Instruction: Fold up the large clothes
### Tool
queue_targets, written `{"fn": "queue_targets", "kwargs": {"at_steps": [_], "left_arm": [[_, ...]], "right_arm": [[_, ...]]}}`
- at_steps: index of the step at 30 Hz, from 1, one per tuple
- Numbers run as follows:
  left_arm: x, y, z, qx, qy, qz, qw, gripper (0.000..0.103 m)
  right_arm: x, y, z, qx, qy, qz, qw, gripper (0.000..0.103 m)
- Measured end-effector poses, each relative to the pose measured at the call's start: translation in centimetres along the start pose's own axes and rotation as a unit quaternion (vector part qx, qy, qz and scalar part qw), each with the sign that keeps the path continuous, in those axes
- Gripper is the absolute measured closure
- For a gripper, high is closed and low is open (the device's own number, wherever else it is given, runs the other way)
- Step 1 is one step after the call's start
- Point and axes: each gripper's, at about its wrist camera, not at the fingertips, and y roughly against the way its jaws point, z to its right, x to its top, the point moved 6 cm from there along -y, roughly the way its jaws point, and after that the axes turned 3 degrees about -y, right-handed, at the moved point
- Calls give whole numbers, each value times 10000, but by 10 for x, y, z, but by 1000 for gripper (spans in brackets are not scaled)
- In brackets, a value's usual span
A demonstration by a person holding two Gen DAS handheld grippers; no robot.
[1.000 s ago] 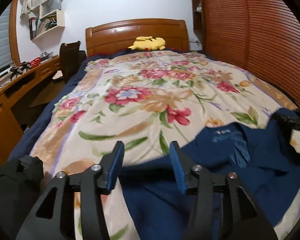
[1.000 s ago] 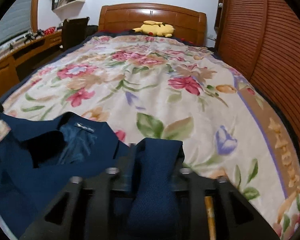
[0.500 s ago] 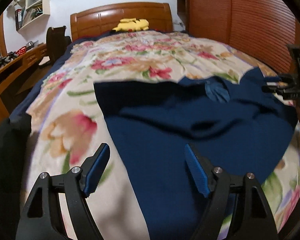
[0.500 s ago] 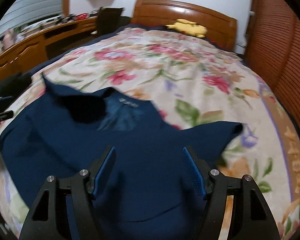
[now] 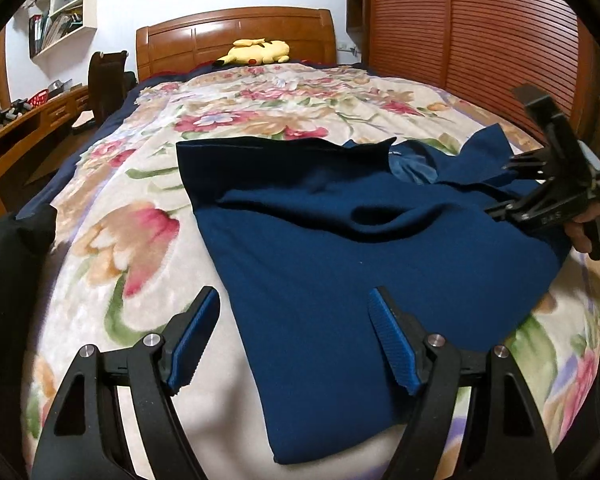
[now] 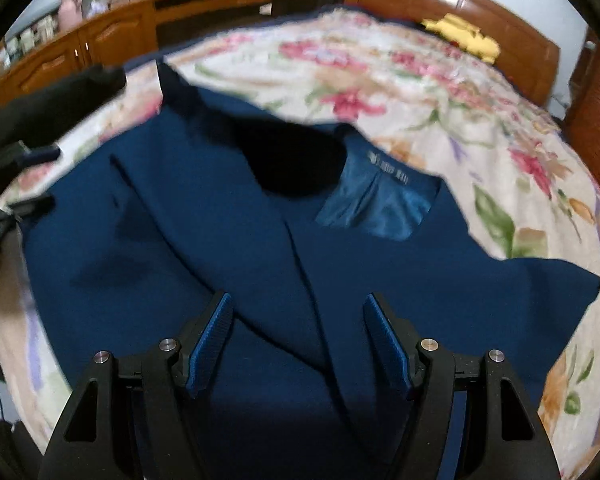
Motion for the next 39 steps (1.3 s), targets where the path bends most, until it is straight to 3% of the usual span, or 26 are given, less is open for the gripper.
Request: {"fn": "queue_targets", "kwargs": {"at_steps": [1,3,5,7,10,17,21,25,27,30,39], "left_arm": [[0,0,1,-7,-13,0,10000,25],[0,2,3,48,-72,35,10000,25],[0,3,3,78,-112,54,9999,25],[0,3,4,87,-134,76,9998,25],[2,7,5,100,-162,138,9997,25],[8,15,0,141,-143,152,9997,25],[5,18,1,147,-171,105,9997,25],[-2,19,3,97,-165,7,9998,25],[-6,19,6,50,-144,-47,9999,25],[-13,20,9,31,-112,-112,9999,25],[-28,20,9,-203,117,-255,9994,25]], "right_arm": [[1,-5,2,-17,28,-79,10000,33],[5,-14,1,-131,166,-178,9996,42],[10,-16,1,-407,341,-154,9985,78],[21,-19,1,-610,399,-69,9973,94],[40,-13,3,-830,313,283,9957,96],[86,-11,6,-1305,19,966,9867,96],[88,3,16,-1303,-572,1324,9809,92],[78,18,31,-1334,-830,1230,9799,44],[72,38,42,-1410,-950,1301,9768,39],[52,61,54,-1487,-1143,1189,9750,39],[-75,85,54,-1226,-1381,805,9795,39]]}}
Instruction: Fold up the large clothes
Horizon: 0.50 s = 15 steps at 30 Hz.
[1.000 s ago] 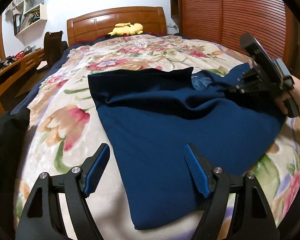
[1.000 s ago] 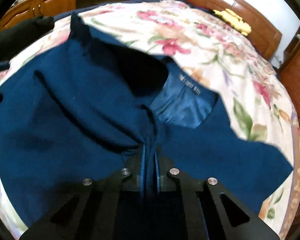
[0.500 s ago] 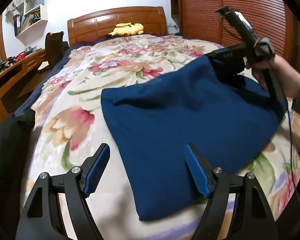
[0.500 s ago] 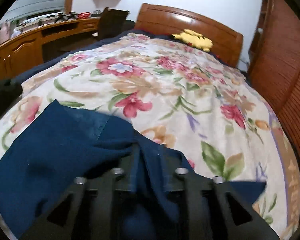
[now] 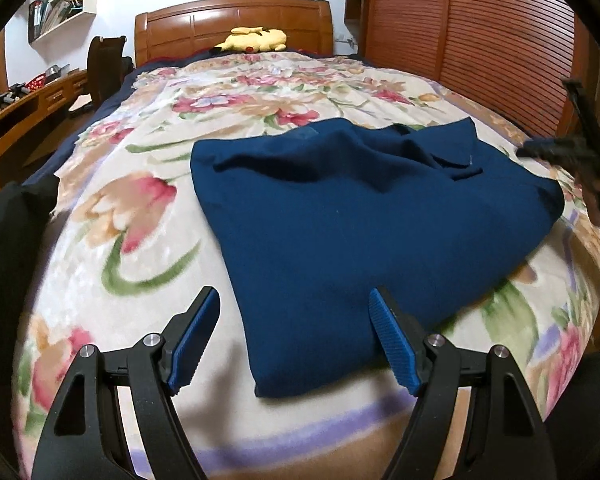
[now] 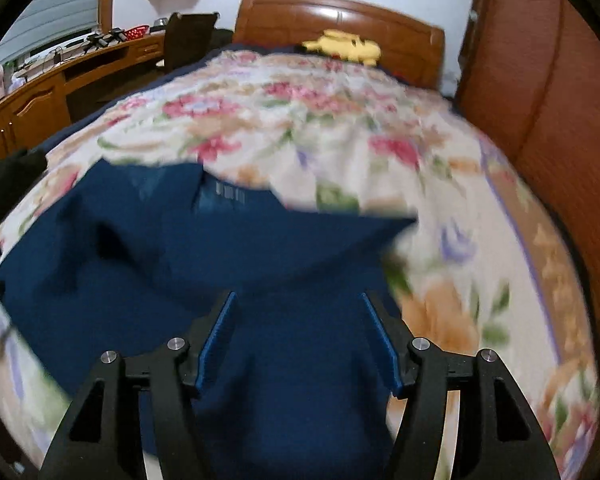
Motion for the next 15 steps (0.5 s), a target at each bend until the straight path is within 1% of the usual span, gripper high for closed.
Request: {"fn": "queue_targets", "kwargs": {"at_steps": [2,4,6,8,10,11,12,13,15], "left_arm": [[-5,-2,4,-48,-40,-107,9999,25],[-11,-4,9,-150,-79,-181,9997,27],[-15,-7,11,-193,-87,-266,9994,36],[-16,-10,13,-201,-93,-352,9991,41],[-15,-12,14,-237,-63,-405,9989,48],[-15,-12,15,-263,-33,-401,9988,55],[-14,-13,14,-285,-13,-409,9988,64],[-14,-13,14,-318,10,-421,9986,67],[-12,-14,15,-396,41,-434,9983,79]], "right_arm": [[-23,2,6,-31,-42,-125,9999,39],[-40,5,14,54,-218,-171,9996,39],[-49,6,21,132,-378,-228,9989,39],[-58,4,26,237,-575,-296,9976,36],[-63,-7,32,398,-778,-507,9949,36],[-62,-13,38,464,-861,-620,9933,35],[-64,-16,39,507,-922,-644,9924,35],[-64,-17,40,525,-954,-582,9924,35],[-63,-19,41,543,-915,-561,9927,36]]}}
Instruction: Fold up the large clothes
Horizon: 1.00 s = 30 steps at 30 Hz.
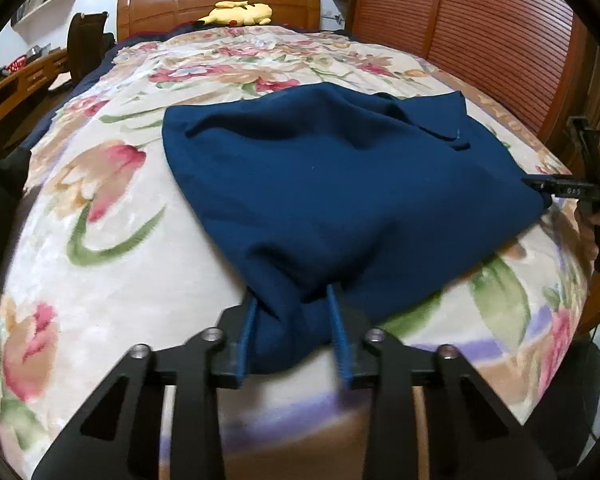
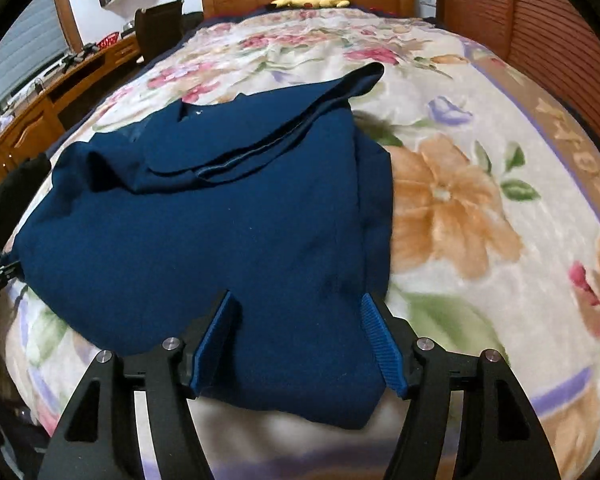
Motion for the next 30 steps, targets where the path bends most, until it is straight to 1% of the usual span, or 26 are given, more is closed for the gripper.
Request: {"fn": "queue_targets", "kwargs": {"at_steps": [1,2,3,4,5,7,10,13,16,19,21,24,27,28,29,30], "left_arm": [[1,0,2,5,-28,1,10000,82],[2,2,4,27,-54,51,10000,87],[4,5,7,107,-107,121,9998,89],[6,8,9,213,-186,188,9994,90],[10,14,12,339,-250,312,9986,91],[14,27,17,459,-331,482,9972,91],[19,48,20,434,-392,660,9961,92],[14,68,25,426,-458,756,9952,92],[5,88,31,340,-474,828,9949,92],[-12,112,39,241,-490,849,9949,92],[-25,122,42,181,-483,778,9956,92],[-42,125,41,200,-472,655,9965,89],[-48,123,35,316,-465,624,9965,88],[-48,124,29,341,-396,641,9966,86],[-47,126,28,322,-335,675,9966,77],[-46,129,23,352,-288,770,9960,61]], "right_arm": [[-1,0,-1,28,57,19,10000,38],[-3,3,-4,93,123,23,9999,50],[-2,5,-5,92,204,68,9997,60],[-2,10,-10,47,300,170,9994,78],[-1,14,-12,2,402,242,9989,85],[-2,32,-21,-87,569,411,9975,87],[-4,55,-20,-10,608,636,9961,88],[-11,77,-23,55,710,786,9944,88],[-25,97,-24,92,808,873,9929,89],[-45,121,-27,217,837,875,9924,89],[-62,138,-33,254,944,882,9913,89],[-85,147,-37,325,1036,766,9911,88],[-91,147,-33,177,1041,787,9913,88],[-89,149,-30,128,1007,838,9913,88],[-85,152,-26,59,987,916,9909,86],[-78,156,-30,-12,989,1019,9899,83]]}}
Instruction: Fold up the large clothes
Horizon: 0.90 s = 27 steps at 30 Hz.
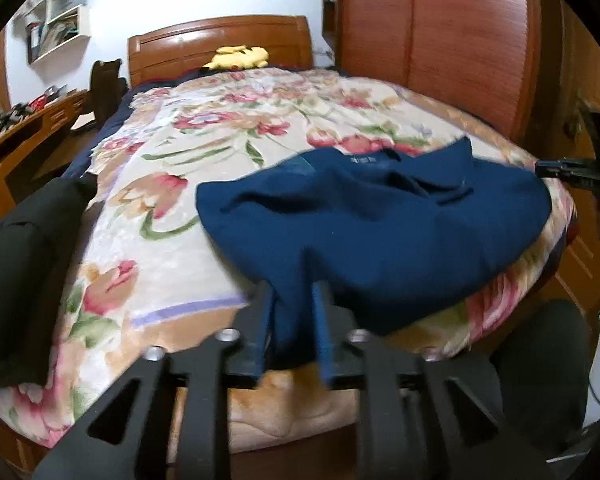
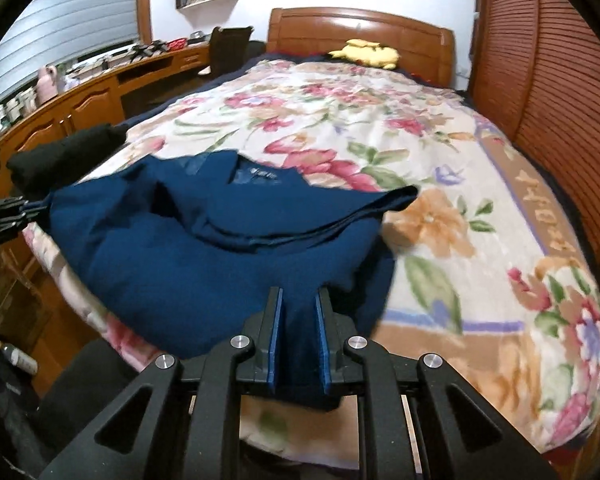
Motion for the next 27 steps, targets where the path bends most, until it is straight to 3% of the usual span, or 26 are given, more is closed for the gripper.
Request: {"fn": "queue_targets", "kwargs": {"at_steps": [2,3,5,10,17,21,22,23,25,27], "left_arm": [[5,1,-3,41,-19,118,9999,48],[10,0,-5,44,-48,138,9999,36],[17,0,-7,-13,17,249,9997,21],[42,-8,-6,-107,163,568,9982,20],[51,-26,10,-132,61,653,9978,20],[48,-36,14,-170,55,578,9982,20],[47,-37,15,-163,56,565,9983,20],[46,-38,15,-162,60,548,9983,20],[45,-40,16,-156,40,518,9985,20],[45,-41,16,-127,-4,498,9987,20]], "right_arm": [[13,2,-4,42,108,178,9998,64],[19,0,-8,86,146,238,9996,62],[32,-12,-20,119,304,264,9991,59],[48,-72,-66,401,821,-84,9958,58],[57,-153,-99,743,1302,-914,9845,58],[61,-179,-109,445,1691,-1226,9769,58],[65,-183,-109,389,1714,-1208,9770,59],[71,-189,-113,377,1743,-1176,9769,75],[86,-198,-112,228,1792,-1067,9777,95],[102,-202,-110,107,1767,-899,9801,96]]}}
